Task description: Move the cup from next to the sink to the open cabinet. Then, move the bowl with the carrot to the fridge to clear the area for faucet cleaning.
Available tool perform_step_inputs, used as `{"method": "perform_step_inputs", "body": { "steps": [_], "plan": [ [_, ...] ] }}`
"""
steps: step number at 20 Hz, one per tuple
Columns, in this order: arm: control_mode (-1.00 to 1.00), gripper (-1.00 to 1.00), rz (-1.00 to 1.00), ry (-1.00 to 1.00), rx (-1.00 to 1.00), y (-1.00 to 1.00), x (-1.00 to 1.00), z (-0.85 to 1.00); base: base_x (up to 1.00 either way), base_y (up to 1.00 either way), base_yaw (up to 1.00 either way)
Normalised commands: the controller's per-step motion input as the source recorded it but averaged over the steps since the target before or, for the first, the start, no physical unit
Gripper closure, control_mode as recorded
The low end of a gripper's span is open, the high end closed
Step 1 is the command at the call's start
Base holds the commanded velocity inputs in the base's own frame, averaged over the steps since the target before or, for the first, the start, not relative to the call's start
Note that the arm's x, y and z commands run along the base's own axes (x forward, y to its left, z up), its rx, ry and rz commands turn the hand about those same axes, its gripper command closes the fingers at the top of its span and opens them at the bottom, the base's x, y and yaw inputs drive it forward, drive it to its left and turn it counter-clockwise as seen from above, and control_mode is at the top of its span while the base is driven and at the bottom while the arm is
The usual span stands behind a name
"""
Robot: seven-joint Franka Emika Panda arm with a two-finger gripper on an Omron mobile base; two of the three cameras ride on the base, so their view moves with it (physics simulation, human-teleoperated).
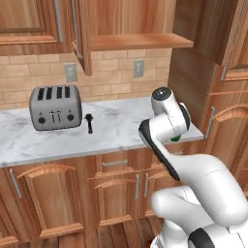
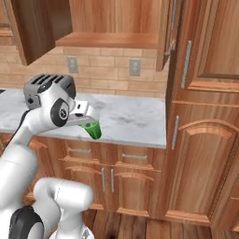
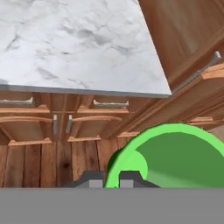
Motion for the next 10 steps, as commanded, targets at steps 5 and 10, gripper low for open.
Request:
{"method": "perform_step_inputs", "body": {
  "steps": [5,10],
  "plan": [
    [1.0,1.0,0.0,0.0,0.0,0.0,0.0,0.0,0.85,-0.29,0.0],
    [1.0,1.0,0.0,0.0,0.0,0.0,0.0,0.0,0.92,0.1,0.0]
  ]
}}
